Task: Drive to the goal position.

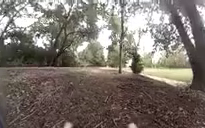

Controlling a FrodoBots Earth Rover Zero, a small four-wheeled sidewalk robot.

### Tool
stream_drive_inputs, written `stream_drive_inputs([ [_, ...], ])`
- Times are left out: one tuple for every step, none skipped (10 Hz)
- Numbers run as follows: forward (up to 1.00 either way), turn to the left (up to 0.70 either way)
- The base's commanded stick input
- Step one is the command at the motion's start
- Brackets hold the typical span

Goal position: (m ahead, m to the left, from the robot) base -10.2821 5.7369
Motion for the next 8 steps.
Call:
stream_drive_inputs([
  [0.45,0.0],
  [0.45,0.0],
  [0.45,0.0],
  [0.45,0.0],
  [0.45,0.0],
  [0.45,0.0],
  [0.45,0.0],
  [0.45,0.0],
])
